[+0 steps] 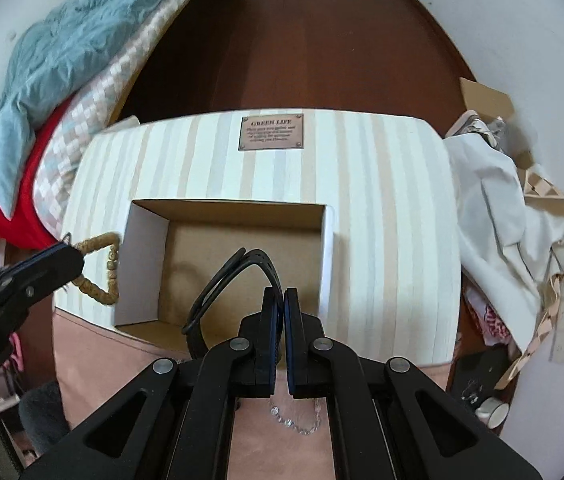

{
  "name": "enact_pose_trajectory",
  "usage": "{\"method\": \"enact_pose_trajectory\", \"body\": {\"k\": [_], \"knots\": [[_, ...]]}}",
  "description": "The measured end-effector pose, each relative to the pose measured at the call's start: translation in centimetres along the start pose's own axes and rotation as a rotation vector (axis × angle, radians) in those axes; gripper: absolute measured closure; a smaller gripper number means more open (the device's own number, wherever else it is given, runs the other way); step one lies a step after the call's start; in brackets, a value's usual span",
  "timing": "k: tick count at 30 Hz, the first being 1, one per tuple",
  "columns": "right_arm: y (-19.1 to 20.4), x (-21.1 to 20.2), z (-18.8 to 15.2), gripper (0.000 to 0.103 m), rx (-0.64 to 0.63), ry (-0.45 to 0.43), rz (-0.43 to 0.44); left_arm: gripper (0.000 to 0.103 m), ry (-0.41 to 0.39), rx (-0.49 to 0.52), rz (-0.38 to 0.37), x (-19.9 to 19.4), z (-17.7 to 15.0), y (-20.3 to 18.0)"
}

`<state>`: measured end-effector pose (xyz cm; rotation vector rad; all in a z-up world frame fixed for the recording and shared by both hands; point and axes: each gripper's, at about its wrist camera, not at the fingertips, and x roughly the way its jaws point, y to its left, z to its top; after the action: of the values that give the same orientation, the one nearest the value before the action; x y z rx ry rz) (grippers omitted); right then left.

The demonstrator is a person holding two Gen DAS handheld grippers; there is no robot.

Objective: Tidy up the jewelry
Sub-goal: 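Carry both items over the white box and open both grippers inside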

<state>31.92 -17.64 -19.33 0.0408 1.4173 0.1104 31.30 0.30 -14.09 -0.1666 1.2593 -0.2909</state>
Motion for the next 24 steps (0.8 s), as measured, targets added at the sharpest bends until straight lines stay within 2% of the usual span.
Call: {"method": "enact_pose_trajectory", "body": {"k": [4,5,7,8,9,10,12,13,14,16,18,20,23,24], "knots": [[-0.1,1.8,0.9,0.098,-0.003,0.041,0.007,0.096,0.037,-0.038,-0.043,1.2,0.8,0.8],[-0.2,2.2,0.9,0.094,-0.003,0.055,0.016,0.096,0.053,-0.05,-0.062,1.4,1.0,0.9],[-0.5,2.6,0.8,0.082,0.015,0.071,0.025,0.095,0.075,-0.081,-0.079,1.7,1.1,1.2],[-0.5,2.6,0.7,0.067,0.015,0.071,0.026,0.094,0.071,-0.082,-0.079,1.5,1.2,1.2],[-0.5,2.6,0.6,0.058,0.018,0.068,0.036,0.094,0.062,-0.079,-0.07,1.3,1.2,1.1],[-0.4,2.4,0.5,0.054,0.021,0.067,0.041,0.094,0.048,-0.073,-0.043,0.9,1.3,1.0],[0.0,1.9,0.1,0.041,0.013,0.05,0.025,0.081,0.023,-0.066,0.004,0.3,1.3,1.1],[0.2,1.5,0.0,0.039,0.004,0.037,0.012,0.065,0.007,-0.062,0.036,-0.1,1.2,1.2],[0.4,1.2,-0.1,0.036,-0.001,0.03,0.006,0.045,-0.027,-0.052,0.089,-0.6,0.9,1.3],[0.9,0.5,-0.3,0.032,-0.015,0.013,-0.017,0.026,-0.084,-0.032,0.191,-1.5,0.4,1.5],[1.4,-0.2,-0.8,0.019,-0.032,-0.013,-0.055,0.024,-0.123,-0.015,0.258,-2.0,-0.3,1.7],[1.5,-0.8,-1.4,0.012,-0.038,-0.041,-0.102,0.007,-0.142,0.009,0.35,-2.3,-1.3,1.8],[1.2,-1.3,-2.6,0.0,-0.034,-0.073,-0.159,0.004,-0.152,0.023,0.395,-2.3,-2.7,2.0],[1.2,-1.3,-3.0,0.0,-0.031,-0.079,-0.168,0.004,-0.157,0.027,0.4,-2.3,-3.1,2.0]]}}
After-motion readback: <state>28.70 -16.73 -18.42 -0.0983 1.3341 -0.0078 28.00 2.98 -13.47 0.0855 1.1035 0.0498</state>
